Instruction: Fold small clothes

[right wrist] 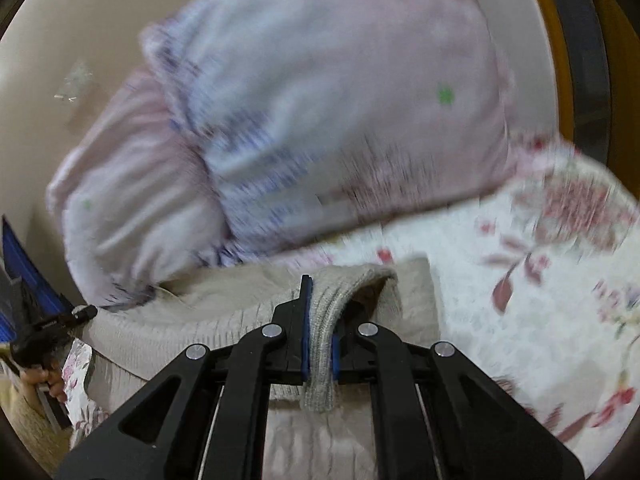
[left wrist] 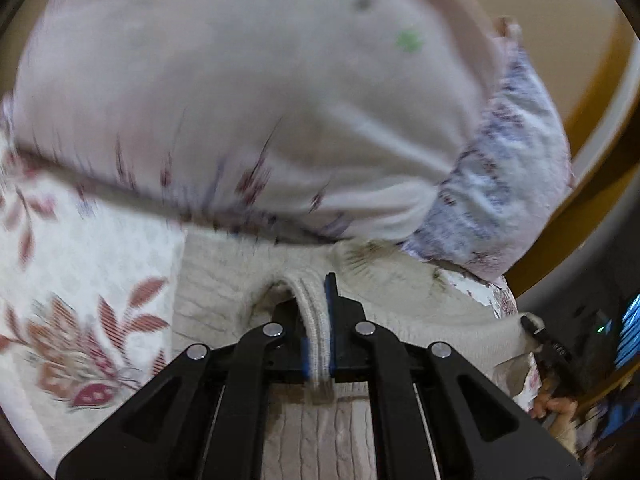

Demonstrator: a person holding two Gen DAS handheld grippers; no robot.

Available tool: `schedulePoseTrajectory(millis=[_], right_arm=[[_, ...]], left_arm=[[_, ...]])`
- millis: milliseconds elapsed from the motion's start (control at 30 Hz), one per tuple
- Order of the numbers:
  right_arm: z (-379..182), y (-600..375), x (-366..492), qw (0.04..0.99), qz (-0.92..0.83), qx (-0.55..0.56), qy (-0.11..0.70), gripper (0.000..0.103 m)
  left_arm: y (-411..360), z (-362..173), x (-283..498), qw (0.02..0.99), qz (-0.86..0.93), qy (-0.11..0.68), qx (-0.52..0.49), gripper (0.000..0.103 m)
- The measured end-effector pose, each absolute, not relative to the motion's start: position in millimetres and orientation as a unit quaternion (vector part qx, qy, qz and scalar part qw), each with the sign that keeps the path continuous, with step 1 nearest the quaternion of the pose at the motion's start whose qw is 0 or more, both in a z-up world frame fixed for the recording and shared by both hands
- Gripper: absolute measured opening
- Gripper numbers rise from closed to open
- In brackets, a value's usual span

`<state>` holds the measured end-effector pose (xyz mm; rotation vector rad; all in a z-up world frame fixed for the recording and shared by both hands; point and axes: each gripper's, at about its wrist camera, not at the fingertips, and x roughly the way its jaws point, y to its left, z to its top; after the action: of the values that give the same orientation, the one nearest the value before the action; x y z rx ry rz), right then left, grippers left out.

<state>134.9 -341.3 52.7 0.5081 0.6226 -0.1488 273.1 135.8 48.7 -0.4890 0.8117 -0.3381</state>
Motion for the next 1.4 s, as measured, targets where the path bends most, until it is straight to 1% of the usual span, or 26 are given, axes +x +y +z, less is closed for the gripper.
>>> schedulePoseTrajectory(millis=[100, 200, 233, 267, 300, 333, 367, 400, 467, 567, 667, 833, 933, 1000, 1100, 1167, 1200, 1233, 1267, 1300, 1333, 1367, 1400], right_arm=[[31.8, -352.1, 144.9, 0.899, -0.075, 0.278, 0.331, 0.008], [24.0, -361.5, 151.1, 0.883, -0.069, 0.315, 0.341, 0.009], [22.5, -365.4, 153.8, 0.876, -0.065, 0.334, 0.341, 0.011], [21.7, -368.9, 157.5, 0.870, -0.059, 0.351, 0.342, 0.016], [20.8, -372.3, 161.1, 0.864, -0.054, 0.368, 0.340, 0.027], [20.1, -375.9, 165.6, 0.856, -0.047, 0.388, 0.337, 0.035], [20.6, -378.4, 169.5, 0.852, -0.042, 0.404, 0.332, 0.046], [21.3, -380.5, 173.0, 0.849, -0.041, 0.413, 0.326, 0.051], [23.3, -382.2, 180.0, 0.850, -0.043, 0.417, 0.319, 0.051], [29.5, -380.1, 179.0, 0.854, -0.047, 0.413, 0.313, 0.052], [41.0, -376.6, 165.1, 0.870, -0.056, 0.385, 0.303, 0.052], [51.3, -374.3, 130.2, 0.892, -0.090, 0.324, 0.303, 0.052], [46.8, -373.0, 114.0, 0.893, -0.101, 0.303, 0.316, 0.048], [42.0, -371.5, 106.1, 0.892, -0.103, 0.296, 0.326, 0.044], [32.5, -365.7, 99.9, 0.890, -0.110, 0.277, 0.345, 0.043], [27.1, -361.7, 100.8, 0.888, -0.117, 0.261, 0.360, 0.039], [23.5, -359.7, 102.3, 0.886, -0.120, 0.252, 0.371, 0.030], [18.6, -357.5, 104.3, 0.882, -0.121, 0.244, 0.384, 0.023], [16.2, -356.1, 105.0, 0.881, -0.123, 0.240, 0.389, 0.017], [15.7, -355.0, 104.0, 0.883, -0.124, 0.236, 0.387, 0.014], [17.5, -353.6, 101.9, 0.885, -0.124, 0.234, 0.382, 0.013], [19.7, -352.8, 99.9, 0.887, -0.123, 0.234, 0.379, 0.011], [22.8, -352.2, 97.3, 0.889, -0.123, 0.236, 0.374, 0.010]], left_arm=[[141.8, 27.1, 284.4, 0.857, -0.161, 0.408, -0.270, 0.006], [146.8, 20.1, 288.2, 0.845, -0.170, 0.412, -0.296, 0.007], [147.9, 19.2, 289.7, 0.841, -0.172, 0.412, -0.304, 0.010], [148.8, 18.3, 291.9, 0.838, -0.176, 0.412, -0.312, 0.017], [150.8, 17.5, 294.9, 0.834, -0.179, 0.409, -0.325, 0.023], [151.3, 17.1, 296.6, 0.831, -0.182, 0.405, -0.335, 0.032], [151.9, 16.6, 299.2, 0.827, -0.186, 0.401, -0.348, 0.040], [153.1, 17.1, 302.1, 0.823, -0.188, 0.395, -0.364, 0.042], [154.7, 19.0, 306.3, 0.820, -0.188, 0.384, -0.379, 0.050], [157.9, 27.3, 303.7, 0.826, -0.184, 0.371, -0.381, 0.054], [160.5, 37.5, 293.6, 0.838, -0.184, 0.363, -0.362, 0.055], [164.6, 48.3, 266.6, 0.872, -0.152, 0.370, -0.282, 0.055], [161.3, 47.2, 253.4, 0.883, -0.141, 0.380, -0.236, 0.055], [160.1, 43.1, 245.7, 0.884, -0.141, 0.388, -0.221, 0.054], [161.2, 33.2, 238.8, 0.876, -0.143, 0.405, -0.218, 0.049], [160.5, 27.7, 237.1, 0.872, -0.141, 0.415, -0.218, 0.043], [160.3, 23.6, 236.0, 0.869, -0.141, 0.423, -0.216, 0.041], [159.1, 20.9, 235.6, 0.867, -0.141, 0.428, -0.214, 0.036], [157.1, 18.7, 235.3, 0.866, -0.140, 0.432, -0.211, 0.028], [156.0, 16.2, 234.7, 0.864, -0.139, 0.437, -0.206, 0.023], [155.5, 14.9, 234.6, 0.863, -0.139, 0.440, -0.205, 0.016], [156.0, 14.2, 233.7, 0.862, -0.141, 0.442, -0.206, 0.011], [157.8, 14.4, 232.3, 0.860, -0.143, 0.442, -0.210, 0.009]])
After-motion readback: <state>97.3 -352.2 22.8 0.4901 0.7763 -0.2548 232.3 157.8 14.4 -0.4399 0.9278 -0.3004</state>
